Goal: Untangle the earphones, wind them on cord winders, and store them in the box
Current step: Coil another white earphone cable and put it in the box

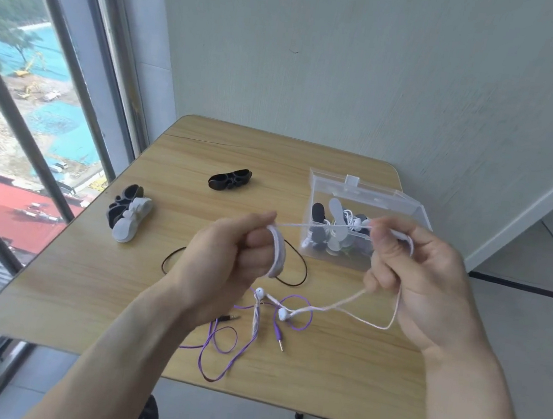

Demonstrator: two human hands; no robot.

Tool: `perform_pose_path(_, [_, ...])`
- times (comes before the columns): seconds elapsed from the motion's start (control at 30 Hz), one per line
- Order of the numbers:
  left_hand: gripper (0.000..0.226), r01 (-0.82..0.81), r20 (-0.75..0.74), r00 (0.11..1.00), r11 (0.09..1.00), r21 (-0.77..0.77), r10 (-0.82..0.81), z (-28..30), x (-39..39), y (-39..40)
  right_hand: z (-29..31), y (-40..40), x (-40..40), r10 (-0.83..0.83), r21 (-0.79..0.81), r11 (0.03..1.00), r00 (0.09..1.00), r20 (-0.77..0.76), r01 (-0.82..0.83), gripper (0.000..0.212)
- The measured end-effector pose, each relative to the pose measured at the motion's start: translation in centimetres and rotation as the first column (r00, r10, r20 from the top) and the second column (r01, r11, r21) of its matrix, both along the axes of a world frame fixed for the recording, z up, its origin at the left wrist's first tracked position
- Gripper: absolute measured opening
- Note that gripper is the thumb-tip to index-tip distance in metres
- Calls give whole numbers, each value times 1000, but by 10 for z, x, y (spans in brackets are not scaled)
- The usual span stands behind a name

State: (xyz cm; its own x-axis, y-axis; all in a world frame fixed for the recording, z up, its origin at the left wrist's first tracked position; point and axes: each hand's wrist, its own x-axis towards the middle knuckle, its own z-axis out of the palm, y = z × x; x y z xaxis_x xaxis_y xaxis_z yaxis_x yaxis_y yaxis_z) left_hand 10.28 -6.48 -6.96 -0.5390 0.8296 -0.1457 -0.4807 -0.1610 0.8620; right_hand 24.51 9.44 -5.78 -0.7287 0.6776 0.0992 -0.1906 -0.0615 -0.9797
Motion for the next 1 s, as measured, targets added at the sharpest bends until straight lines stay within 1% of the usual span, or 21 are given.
perform_pose_path(0.03, [39, -10, 114, 993, 997, 82, 1, 2, -1, 0, -1, -1, 1, 15, -2, 1000, 999, 52, -15, 21])
perform_pose_path(0.07, [37, -48, 195, 981, 986, 160, 16, 3, -4, -1, -2, -1, 1, 38, 30, 999, 991, 130, -42, 20])
perform_pose_path(0.1, [35, -100, 232, 972, 971, 219, 48, 4, -8, -1, -4, -1, 2, 63, 92, 992, 971, 232, -86, 20])
perform_pose_path(0.17, [29, -190, 204, 969, 944, 271, 136, 4, -14, -2, -5, -4, 4, 102, 238, 944, 890, 444, -227, 25])
perform_pose_path(0.2, [26, -220, 169, 969, 940, 263, 179, 3, -18, -2, -6, -6, 4, 123, 288, 906, 843, 523, -311, 26])
perform_pose_path(0.23, [26, -241, 109, 969, 942, 233, 221, 2, -20, -1, -7, -9, 3, 159, 309, 863, 796, 583, -399, 25])
perform_pose_path(0.27, [29, -266, -2, 963, 947, 180, 271, -1, -21, -1, -7, -13, 2, 207, 302, 821, 746, 633, -485, 26])
perform_pose_path(0.3, [33, -295, -168, 936, 950, 99, 308, -4, -19, -1, -7, -17, 0, 259, 272, 786, 695, 670, -555, 27])
perform_pose_path(0.33, [37, -313, -350, 889, 950, 11, 297, -8, -16, -2, -6, -21, -1, 316, 223, 766, 655, 686, -603, 28])
perform_pose_path(0.37, [38, -321, -506, 827, 945, -64, 246, -10, -11, -3, -5, -23, -1, 378, 169, 758, 635, 674, -630, 30])
perform_pose_path(0.4, [37, -314, -620, 765, 942, -122, 175, -13, -7, -3, -2, -25, -1, 436, 124, 760, 642, 630, -638, 30])
perform_pose_path(0.43, [34, -295, -708, 700, 941, -166, 94, -16, -5, -3, 1, -25, -1, 474, 98, 776, 678, 562, -623, 30])
perform_pose_path(0.5, [29, -243, -813, 576, 932, -267, -83, -19, -4, -3, 8, -22, 0, 456, 77, 851, 804, 382, -520, 26])
perform_pose_path(0.53, [29, -210, -823, 545, 925, -318, -159, -18, -4, -3, 10, -19, 2, 404, 60, 896, 864, 301, -440, 26])
perform_pose_path(0.6, [36, -123, -788, 554, 909, -397, -269, -14, -5, -5, 12, -12, 4, 285, -1, 956, 931, 229, -292, 26])
perform_pose_path(0.67, [43, -48, -765, 550, 902, -429, -335, -8, -5, -6, 10, -5, 7, 230, -73, 973, 942, 243, -219, 30])
perform_pose_path(0.73, [45, -8, -753, 540, 893, -451, -376, -4, -7, -8, 8, 0, 10, 191, -67, 982, 935, 297, -179, 36])
perform_pose_path(0.8, [46, -11, -737, 560, 886, -464, -379, -4, -12, -10, 3, 6, 12, 102, 67, 988, 914, 394, -139, 42])
perform_pose_path(0.87, [47, -53, -739, 576, 886, -461, -350, -6, -15, -11, -1, 10, 14, -18, 224, 971, 902, 431, -88, 45])
perform_pose_path(0.93, [49, -130, -769, 558, 883, -451, -311, -7, -15, -11, -4, 14, 15, -126, 305, 952, 921, 370, 7, 45])
perform_pose_path(1.0, [52, -188, -802, 535, 889, -418, -264, -8, -13, -10, -5, 15, 12, -186, 318, 943, 944, 274, 93, 37])
